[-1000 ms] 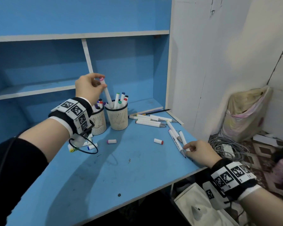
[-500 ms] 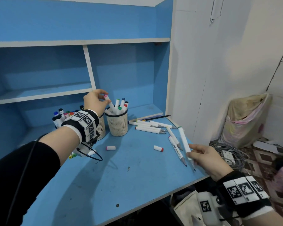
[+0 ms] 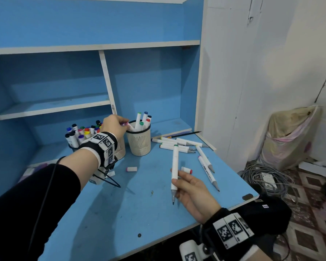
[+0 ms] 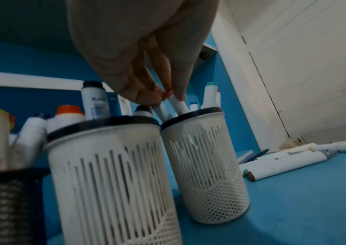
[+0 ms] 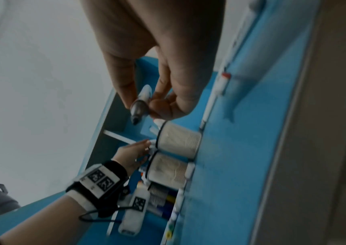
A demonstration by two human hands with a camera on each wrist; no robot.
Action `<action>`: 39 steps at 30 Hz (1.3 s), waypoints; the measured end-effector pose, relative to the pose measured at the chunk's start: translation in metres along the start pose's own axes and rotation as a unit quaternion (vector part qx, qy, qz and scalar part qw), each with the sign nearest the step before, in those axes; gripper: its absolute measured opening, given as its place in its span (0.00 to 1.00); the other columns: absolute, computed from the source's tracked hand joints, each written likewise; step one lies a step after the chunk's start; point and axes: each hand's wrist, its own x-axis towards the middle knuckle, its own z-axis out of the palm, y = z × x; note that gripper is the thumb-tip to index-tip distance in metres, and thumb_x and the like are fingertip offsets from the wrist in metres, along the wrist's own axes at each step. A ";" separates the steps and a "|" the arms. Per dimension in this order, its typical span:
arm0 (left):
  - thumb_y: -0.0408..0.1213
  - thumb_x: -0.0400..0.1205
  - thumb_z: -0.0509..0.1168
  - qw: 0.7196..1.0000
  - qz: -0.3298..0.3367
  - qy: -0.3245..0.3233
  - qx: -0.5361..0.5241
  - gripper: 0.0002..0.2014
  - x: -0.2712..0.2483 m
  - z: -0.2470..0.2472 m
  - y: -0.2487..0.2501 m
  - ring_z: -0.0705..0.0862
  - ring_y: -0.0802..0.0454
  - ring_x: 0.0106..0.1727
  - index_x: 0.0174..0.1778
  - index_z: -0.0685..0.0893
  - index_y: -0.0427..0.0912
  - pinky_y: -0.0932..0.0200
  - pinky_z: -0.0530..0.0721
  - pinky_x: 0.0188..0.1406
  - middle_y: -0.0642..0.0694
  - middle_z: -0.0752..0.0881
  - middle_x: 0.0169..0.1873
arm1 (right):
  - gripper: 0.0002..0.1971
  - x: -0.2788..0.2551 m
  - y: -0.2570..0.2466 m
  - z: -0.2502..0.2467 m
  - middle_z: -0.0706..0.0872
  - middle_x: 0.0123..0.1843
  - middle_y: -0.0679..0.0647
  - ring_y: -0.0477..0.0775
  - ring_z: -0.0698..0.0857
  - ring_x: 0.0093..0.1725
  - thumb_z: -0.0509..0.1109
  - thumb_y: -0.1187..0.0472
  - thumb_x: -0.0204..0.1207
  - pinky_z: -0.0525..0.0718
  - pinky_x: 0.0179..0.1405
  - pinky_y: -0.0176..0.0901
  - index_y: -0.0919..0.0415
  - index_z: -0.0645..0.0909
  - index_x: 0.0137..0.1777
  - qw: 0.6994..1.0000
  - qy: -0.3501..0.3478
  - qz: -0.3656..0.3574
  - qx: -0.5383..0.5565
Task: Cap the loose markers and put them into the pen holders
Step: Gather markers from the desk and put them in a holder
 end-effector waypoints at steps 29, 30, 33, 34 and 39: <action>0.41 0.72 0.75 0.929 -0.090 -0.280 0.223 0.21 -0.064 -0.060 -0.124 0.82 0.50 0.57 0.61 0.85 0.43 0.63 0.76 0.51 0.47 0.86 0.57 | 0.46 0.043 0.049 0.019 0.83 0.31 0.54 0.48 0.80 0.28 0.90 0.57 0.40 0.77 0.27 0.35 0.66 0.77 0.63 0.998 -0.038 0.012 0.052; 0.41 0.71 0.76 0.928 -0.082 -0.280 0.230 0.21 -0.062 -0.056 -0.123 0.82 0.50 0.57 0.61 0.85 0.43 0.61 0.78 0.52 0.46 0.86 0.57 | 0.41 0.044 0.050 0.017 0.83 0.31 0.55 0.47 0.80 0.27 0.87 0.61 0.47 0.77 0.25 0.34 0.66 0.77 0.63 0.997 -0.038 0.013 0.058; 0.40 0.71 0.76 0.924 -0.061 -0.282 0.251 0.20 -0.058 -0.047 -0.118 0.83 0.49 0.57 0.60 0.86 0.43 0.60 0.80 0.55 0.47 0.87 0.57 | 0.32 0.045 0.050 0.014 0.82 0.32 0.55 0.47 0.80 0.27 0.74 0.69 0.60 0.76 0.23 0.33 0.68 0.74 0.68 0.996 -0.039 0.015 0.073; 0.39 0.71 0.76 0.922 -0.055 -0.285 0.256 0.19 -0.057 -0.044 -0.117 0.83 0.49 0.57 0.59 0.87 0.43 0.61 0.80 0.54 0.47 0.87 0.56 | 0.34 0.045 0.050 0.013 0.81 0.32 0.55 0.47 0.79 0.27 0.74 0.69 0.59 0.76 0.23 0.33 0.69 0.73 0.69 0.997 -0.038 0.014 0.070; 0.38 0.71 0.76 0.924 -0.039 -0.284 0.251 0.20 -0.051 -0.038 -0.115 0.83 0.50 0.56 0.59 0.87 0.43 0.65 0.77 0.48 0.47 0.87 0.56 | 0.51 0.045 0.051 0.015 0.81 0.31 0.55 0.50 0.80 0.28 0.90 0.58 0.39 0.79 0.25 0.36 0.67 0.75 0.68 0.998 -0.048 0.014 0.046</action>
